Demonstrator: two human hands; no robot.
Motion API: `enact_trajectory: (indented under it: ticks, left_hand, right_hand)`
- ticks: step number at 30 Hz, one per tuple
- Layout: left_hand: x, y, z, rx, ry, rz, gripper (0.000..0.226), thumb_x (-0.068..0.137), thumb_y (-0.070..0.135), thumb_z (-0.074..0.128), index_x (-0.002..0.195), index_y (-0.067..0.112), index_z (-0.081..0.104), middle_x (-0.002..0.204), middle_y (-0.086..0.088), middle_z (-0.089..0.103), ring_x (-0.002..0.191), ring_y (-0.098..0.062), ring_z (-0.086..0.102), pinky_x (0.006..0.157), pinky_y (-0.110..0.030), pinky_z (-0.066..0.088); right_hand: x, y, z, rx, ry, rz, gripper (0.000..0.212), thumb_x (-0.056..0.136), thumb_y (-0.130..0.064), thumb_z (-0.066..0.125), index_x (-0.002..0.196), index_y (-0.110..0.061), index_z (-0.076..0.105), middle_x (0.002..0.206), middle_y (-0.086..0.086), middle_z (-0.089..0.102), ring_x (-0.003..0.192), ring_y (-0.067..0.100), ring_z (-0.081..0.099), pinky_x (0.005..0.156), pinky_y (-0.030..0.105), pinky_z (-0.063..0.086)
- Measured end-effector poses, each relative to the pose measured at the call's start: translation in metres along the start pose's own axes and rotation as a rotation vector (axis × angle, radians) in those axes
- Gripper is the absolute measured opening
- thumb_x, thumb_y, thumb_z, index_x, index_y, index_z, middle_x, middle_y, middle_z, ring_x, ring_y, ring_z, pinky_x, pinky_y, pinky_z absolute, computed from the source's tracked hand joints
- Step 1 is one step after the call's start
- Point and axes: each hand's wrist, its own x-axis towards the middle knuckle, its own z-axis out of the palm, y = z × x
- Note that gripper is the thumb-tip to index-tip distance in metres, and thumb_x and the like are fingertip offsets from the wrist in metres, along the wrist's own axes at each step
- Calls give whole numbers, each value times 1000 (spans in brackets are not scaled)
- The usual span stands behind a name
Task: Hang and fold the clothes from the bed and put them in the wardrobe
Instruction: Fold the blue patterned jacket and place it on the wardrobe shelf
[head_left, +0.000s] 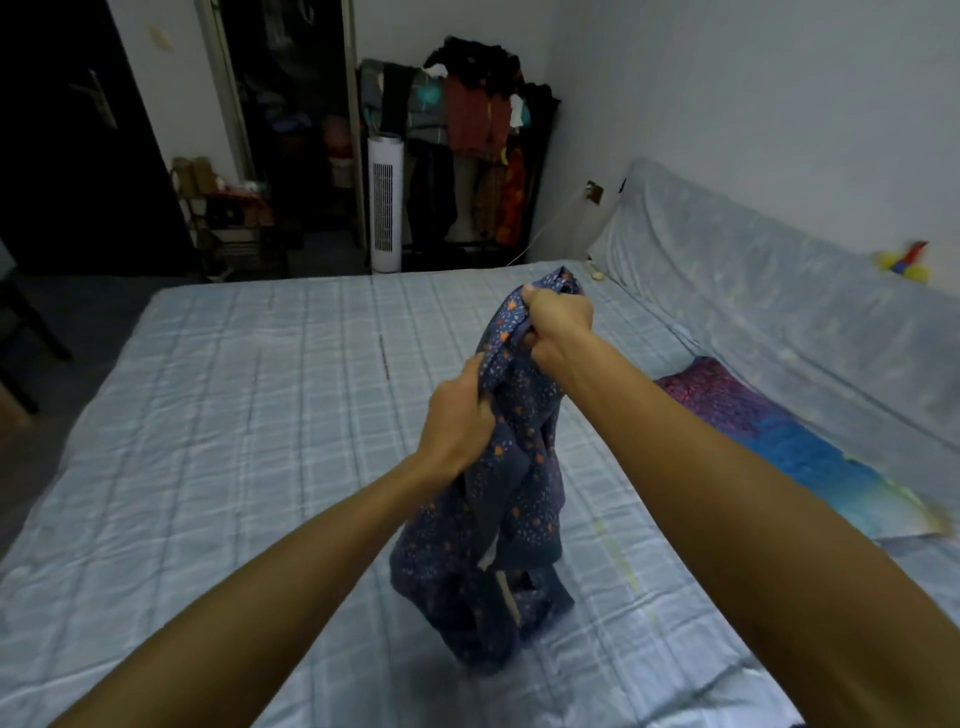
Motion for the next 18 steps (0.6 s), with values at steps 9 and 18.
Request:
enact_trajectory:
  ticks: [9, 18]
  left_hand:
    - [78, 2, -15, -549, 181, -726, 23, 89, -4, 42, 91, -10, 64, 92, -24, 66, 78, -33, 65, 64, -40, 55]
    - [79, 25, 0, -609, 244, -783, 16, 90, -1, 46, 92, -6, 61, 89, -21, 63, 75, -34, 62, 65, -40, 56]
  right_hand:
    - [-8, 57, -40, -488, -234, -122, 32, 86, -39, 62, 71, -11, 67, 77, 10, 67, 75, 22, 60, 65, 36, 50]
    - [-18, 90, -48, -518, -327, 43, 41, 83, -40, 70, 101, -2, 67, 101, 16, 69, 88, 29, 66, 70, 41, 56]
